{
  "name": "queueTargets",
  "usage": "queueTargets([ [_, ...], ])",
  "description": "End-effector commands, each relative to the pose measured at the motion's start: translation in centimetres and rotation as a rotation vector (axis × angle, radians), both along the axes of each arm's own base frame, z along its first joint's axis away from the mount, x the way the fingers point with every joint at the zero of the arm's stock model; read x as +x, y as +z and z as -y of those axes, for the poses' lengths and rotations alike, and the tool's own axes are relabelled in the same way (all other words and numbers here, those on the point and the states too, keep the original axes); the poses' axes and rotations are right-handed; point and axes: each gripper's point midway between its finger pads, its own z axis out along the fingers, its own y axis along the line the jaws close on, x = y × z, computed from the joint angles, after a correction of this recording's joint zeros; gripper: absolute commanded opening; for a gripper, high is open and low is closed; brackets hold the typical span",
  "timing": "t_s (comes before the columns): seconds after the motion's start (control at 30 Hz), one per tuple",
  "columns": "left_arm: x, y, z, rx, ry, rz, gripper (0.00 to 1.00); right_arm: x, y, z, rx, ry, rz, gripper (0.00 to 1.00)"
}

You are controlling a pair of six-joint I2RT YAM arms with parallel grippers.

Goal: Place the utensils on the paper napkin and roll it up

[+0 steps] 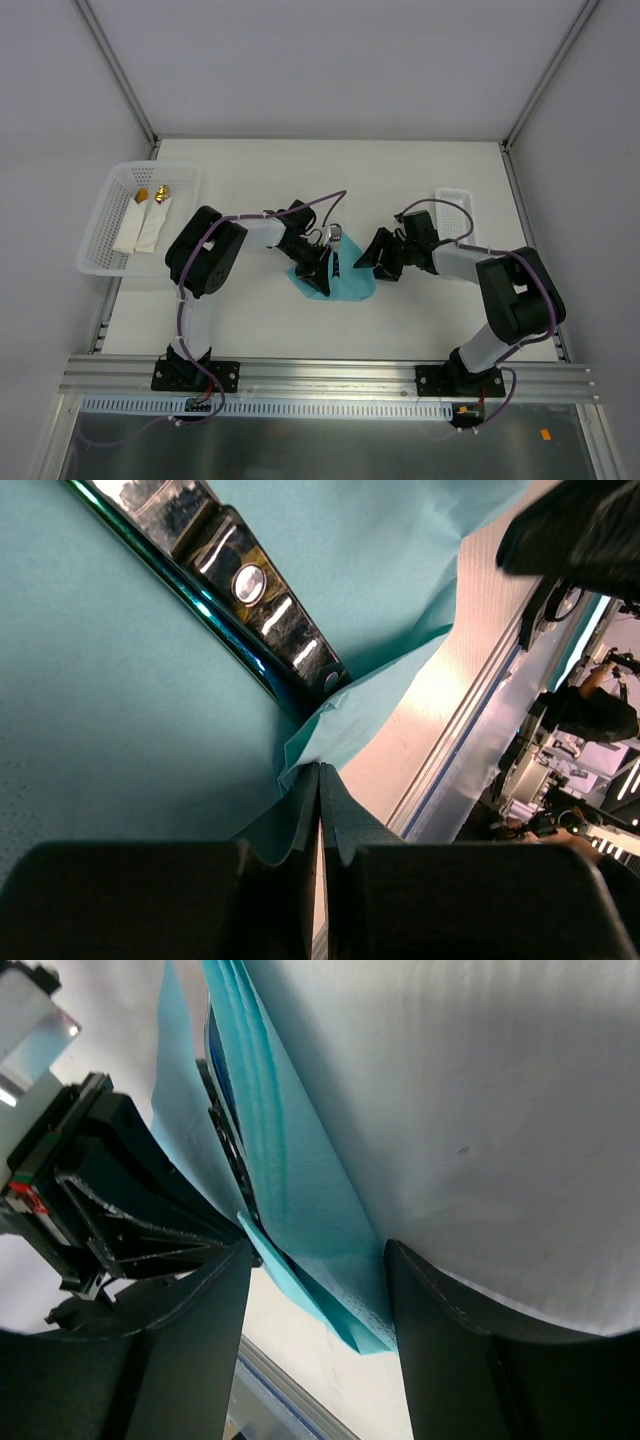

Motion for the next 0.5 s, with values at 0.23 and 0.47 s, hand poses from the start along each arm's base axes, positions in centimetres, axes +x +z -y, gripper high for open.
queueTargets([
  [0.23, 1.0, -1.2, -0.3, 0.036, 0.019, 0.016, 0.0, -5.0, -1.7, 0.9, -0.032, 0.051, -0.046, 0.62],
  [0.47, 0.9, -1.2, -0.4, 0.037, 0.019, 0.016, 0.0, -6.5, -2.8, 1.6, -0.054, 0.044, -0.072, 0.62],
])
